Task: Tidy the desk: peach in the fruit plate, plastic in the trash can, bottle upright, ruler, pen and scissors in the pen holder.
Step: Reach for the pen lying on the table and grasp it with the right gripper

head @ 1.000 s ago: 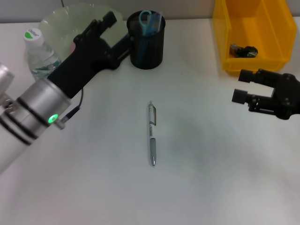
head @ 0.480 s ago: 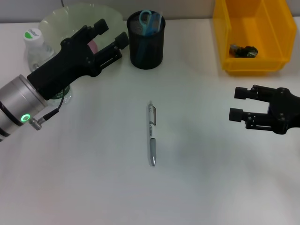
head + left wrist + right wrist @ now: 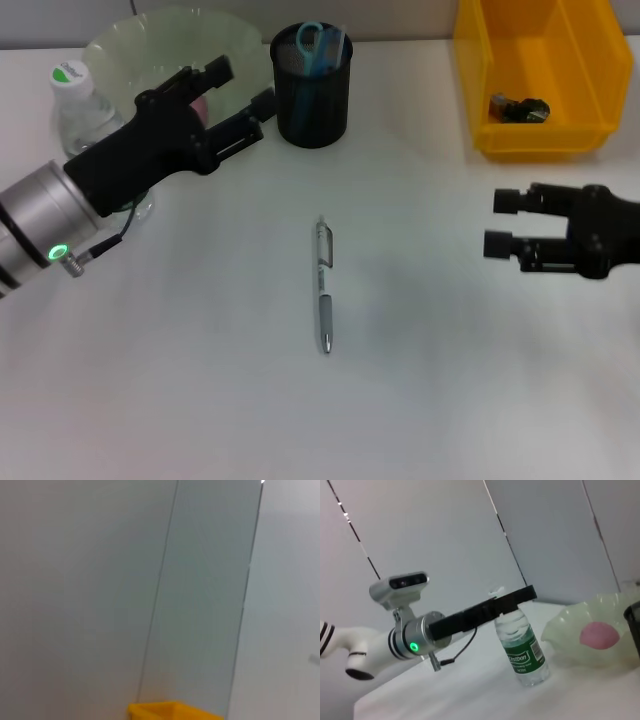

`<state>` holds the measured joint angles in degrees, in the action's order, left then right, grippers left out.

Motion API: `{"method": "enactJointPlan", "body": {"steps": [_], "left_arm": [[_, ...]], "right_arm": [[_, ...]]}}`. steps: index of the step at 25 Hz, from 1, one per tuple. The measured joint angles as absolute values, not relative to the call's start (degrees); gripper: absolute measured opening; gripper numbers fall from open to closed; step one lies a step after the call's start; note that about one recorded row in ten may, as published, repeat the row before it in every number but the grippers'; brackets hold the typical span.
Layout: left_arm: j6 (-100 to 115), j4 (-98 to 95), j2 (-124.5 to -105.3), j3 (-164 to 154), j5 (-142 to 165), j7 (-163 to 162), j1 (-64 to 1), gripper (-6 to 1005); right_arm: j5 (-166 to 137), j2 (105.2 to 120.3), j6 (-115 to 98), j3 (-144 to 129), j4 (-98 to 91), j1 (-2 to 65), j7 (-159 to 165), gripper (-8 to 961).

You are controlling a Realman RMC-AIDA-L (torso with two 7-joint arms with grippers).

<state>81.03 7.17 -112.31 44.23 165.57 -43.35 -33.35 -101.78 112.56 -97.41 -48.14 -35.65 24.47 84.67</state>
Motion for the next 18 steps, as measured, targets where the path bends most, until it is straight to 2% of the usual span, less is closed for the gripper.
{"method": "enactJointPlan", "body": {"steps": [4,5,7,8,10,15,18], "left_arm": [[81.28,6.01,-112.62,44.41,165.5,-40.68,-32.27,786],[81.32,5.86,-112.64,44.42,165.46,-38.88,-31.09,785],[81.33,5.74,-112.64,44.49,165.38,-37.63,-30.31,785],[81.35,5.49,-112.67,44.84,165.29,-35.32,-29.08,785],[81.34,5.32,-112.7,45.12,165.27,-34.48,-28.58,785],[81.01,3.81,-113.18,46.18,165.24,-32.24,-26.98,785],[81.13,2.96,-113.28,46.28,165.23,-31.89,-26.71,785]], "right_arm": [[-105.0,112.57,-97.49,-48.35,-39.37,27.99,94.16,774],[-108.43,112.74,-97.52,-48.42,-41.4,31.07,99.67,774],[-110.51,112.88,-97.5,-48.43,-42.0,32.6,101.91,774],[-115.18,113.31,-97.33,-48.48,-42.96,36.39,106.65,774],[-117.78,113.57,-97.19,-48.5,-43.25,38.45,108.65,774],[-130.45,115.82,-95.84,-50.53,-43.58,48.24,114.86,774],[-136.99,118.09,-91.32,-57.66,-43.6,53.4,119.72,774]]}}
